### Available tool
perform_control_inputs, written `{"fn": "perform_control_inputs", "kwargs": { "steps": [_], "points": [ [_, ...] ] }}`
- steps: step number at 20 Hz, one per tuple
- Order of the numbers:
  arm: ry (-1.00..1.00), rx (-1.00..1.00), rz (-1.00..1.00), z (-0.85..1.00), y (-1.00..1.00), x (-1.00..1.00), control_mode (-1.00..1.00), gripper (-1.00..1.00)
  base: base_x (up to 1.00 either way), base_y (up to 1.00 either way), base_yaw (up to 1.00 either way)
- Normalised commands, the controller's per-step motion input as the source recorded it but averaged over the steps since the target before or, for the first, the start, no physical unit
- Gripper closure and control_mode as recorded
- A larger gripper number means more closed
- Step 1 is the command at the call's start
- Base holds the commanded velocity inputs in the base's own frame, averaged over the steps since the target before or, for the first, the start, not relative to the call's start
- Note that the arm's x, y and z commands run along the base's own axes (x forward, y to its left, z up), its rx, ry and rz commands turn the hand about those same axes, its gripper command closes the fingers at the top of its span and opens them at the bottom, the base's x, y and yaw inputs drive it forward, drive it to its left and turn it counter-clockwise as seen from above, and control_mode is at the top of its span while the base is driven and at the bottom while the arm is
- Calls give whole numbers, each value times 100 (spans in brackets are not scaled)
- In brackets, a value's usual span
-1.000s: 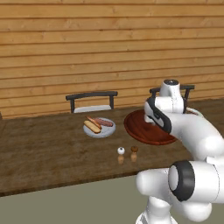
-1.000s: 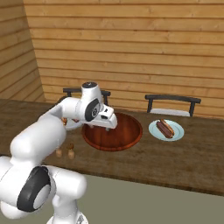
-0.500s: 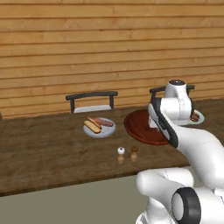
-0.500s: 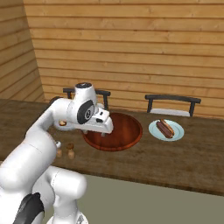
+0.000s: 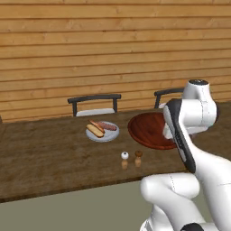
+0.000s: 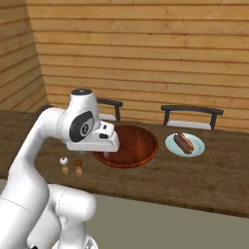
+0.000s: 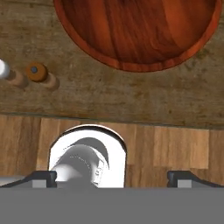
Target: Place one bun and one sausage from the bowl on each plate.
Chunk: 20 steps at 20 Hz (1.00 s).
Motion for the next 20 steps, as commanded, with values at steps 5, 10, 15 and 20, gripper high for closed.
{"fn": "perform_control_inputs", "kwargs": {
  "steps": [5,10,15,20],
  "points": [
    [-25,9,1,15,40,-45,-100,-100,0,0,0],
    [-19,5,0,2,94,0,-100,-100,0,0,0],
    [0,-7,0,44,46,0,-100,-100,0,0,0],
    [3,-5,0,65,1,0,-100,-100,0,0,0]
  ]
}}
